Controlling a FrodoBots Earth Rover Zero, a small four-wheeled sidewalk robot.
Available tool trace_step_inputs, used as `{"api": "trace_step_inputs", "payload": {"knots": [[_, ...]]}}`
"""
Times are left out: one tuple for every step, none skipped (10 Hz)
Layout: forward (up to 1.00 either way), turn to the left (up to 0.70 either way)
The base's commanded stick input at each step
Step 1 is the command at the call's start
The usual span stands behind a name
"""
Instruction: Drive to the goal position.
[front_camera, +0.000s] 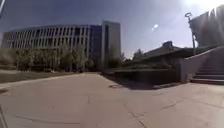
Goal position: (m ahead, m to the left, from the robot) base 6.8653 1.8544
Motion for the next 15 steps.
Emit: {"api": "trace_step_inputs", "payload": {"knots": [[1.00,-0.09],[1.00,-0.09],[1.00,-0.09],[1.00,-0.09],[1.00,-0.09],[1.00,-0.09],[1.00,-0.09],[1.00,-0.09],[1.00,-0.09],[1.00,0.10],[1.00,0.31],[1.00,0.31],[1.00,0.31],[1.00,0.31],[1.00,0.31]]}}
